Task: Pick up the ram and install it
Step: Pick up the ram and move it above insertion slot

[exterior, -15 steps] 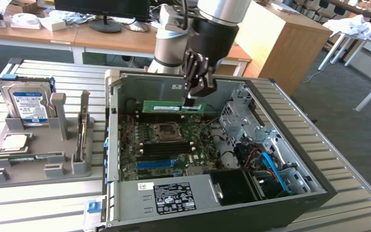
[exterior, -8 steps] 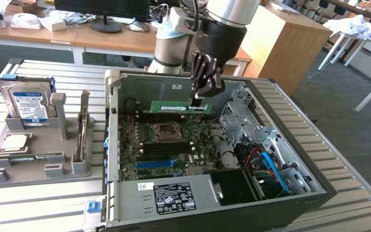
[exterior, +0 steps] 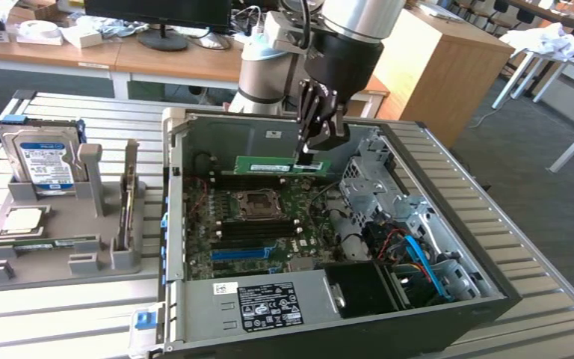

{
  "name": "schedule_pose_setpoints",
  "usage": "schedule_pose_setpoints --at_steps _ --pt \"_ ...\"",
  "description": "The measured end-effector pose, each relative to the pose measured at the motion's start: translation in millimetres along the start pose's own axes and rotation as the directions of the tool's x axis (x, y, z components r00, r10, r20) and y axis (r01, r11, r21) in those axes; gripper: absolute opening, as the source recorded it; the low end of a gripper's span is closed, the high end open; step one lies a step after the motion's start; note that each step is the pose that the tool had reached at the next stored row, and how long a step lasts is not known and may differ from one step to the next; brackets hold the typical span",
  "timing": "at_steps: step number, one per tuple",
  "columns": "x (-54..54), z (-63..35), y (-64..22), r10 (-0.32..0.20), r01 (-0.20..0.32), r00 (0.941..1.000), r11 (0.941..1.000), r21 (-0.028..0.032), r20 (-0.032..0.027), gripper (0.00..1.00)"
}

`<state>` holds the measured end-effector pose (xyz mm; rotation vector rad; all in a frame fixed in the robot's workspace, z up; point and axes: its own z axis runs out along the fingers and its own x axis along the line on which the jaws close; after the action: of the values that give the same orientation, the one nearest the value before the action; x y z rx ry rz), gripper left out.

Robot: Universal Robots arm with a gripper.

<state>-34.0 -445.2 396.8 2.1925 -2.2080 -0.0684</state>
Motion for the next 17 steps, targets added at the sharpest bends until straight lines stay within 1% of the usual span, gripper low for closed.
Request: schedule_pose_setpoints --at_steps 5,7,14,17 --pt "-4.8 0.8 0.0 0.0 0.0 1.0 1.0 0.0 0.0001 0.12" --pt "-7.8 1.4 0.0 0.0 0.0 1.0 1.0 0.0 0.0011 0.12" --pt "-20.2 4.0 0.0 0.0 0.0 1.0 1.0 0.0003 0.0085 0.12" --pt "-26.1 5.2 0.0 -0.001 0.001 0.9999 1.0 0.0003 0.0132 0.12"
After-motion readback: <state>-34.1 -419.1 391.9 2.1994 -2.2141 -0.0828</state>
